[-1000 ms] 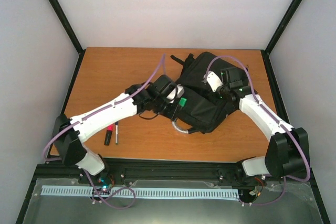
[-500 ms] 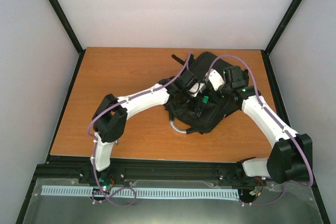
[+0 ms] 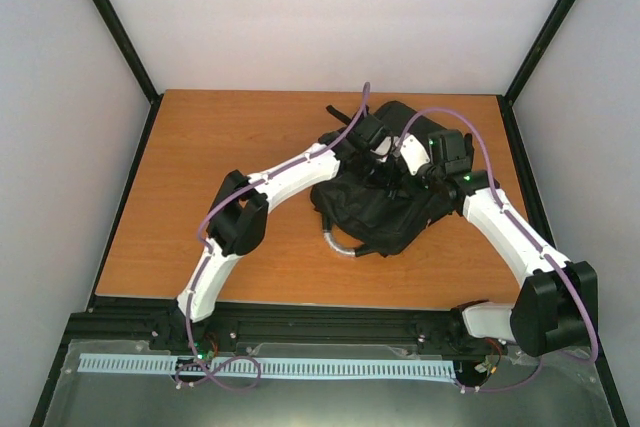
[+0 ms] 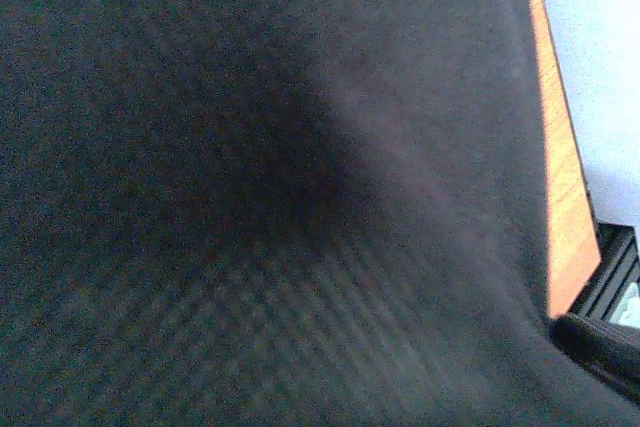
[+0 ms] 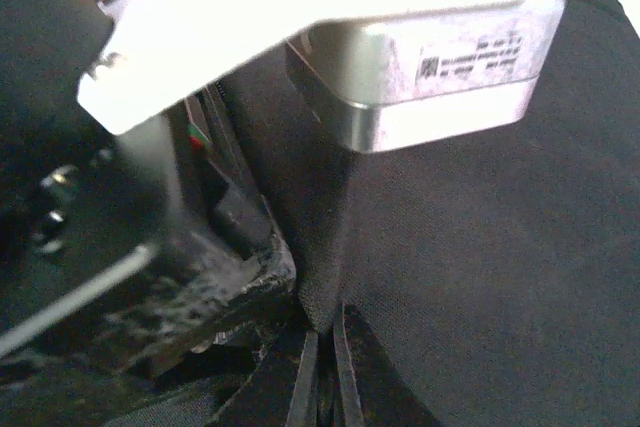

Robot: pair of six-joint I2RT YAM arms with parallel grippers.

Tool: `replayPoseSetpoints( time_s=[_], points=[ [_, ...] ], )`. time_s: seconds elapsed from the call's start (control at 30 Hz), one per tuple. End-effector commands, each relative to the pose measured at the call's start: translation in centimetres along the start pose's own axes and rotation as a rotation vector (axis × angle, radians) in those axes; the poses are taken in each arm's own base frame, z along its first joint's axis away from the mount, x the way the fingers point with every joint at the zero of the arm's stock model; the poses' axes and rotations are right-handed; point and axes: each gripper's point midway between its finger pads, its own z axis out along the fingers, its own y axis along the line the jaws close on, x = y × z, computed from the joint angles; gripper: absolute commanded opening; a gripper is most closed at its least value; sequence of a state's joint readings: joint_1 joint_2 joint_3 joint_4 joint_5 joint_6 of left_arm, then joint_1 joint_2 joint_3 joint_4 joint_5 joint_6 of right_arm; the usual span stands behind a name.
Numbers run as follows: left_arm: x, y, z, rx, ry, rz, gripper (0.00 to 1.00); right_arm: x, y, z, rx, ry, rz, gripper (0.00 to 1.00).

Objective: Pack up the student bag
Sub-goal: Place the stationery in the student bag.

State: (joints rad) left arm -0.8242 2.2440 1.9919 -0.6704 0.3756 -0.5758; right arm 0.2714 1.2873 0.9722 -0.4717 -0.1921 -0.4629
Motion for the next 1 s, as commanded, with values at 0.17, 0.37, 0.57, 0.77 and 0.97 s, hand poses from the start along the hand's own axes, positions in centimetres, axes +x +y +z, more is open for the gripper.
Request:
replayPoseSetpoints(
  time_s=[0.17,0.37,0.57,0.77,0.97],
  points=[
    [-1.7,0.4,-1.5,-0.047,-0.080,-0.016,0.31,-2.3,0.3,-0.7,-0.006,-0.109,-0.032,0.03],
    [-0.6,0.4,-5.8,-0.097,-0.137,0.005,0.44,-2.0,0.3,-0.3,-0.008,-0.096,-0.035,0.03],
    [2.7,1.3,-6.3,-0.084,-0.110,0.028,0.47,-1.9,0.3,-0.1,-0.008,-0.092,-0.035,0.03],
    [4.8,-0.3,-4.5,0.027,-0.062,0.037,0.40,-1.8,0.3,0.0,-0.011,-0.089,-0.032,0.03],
    [4.6,-0.8,-3.2,0.064,-0.056,0.018,0.11,-1.7,0.3,0.0,-0.010,-0.086,-0.031,0.03]
  ],
)
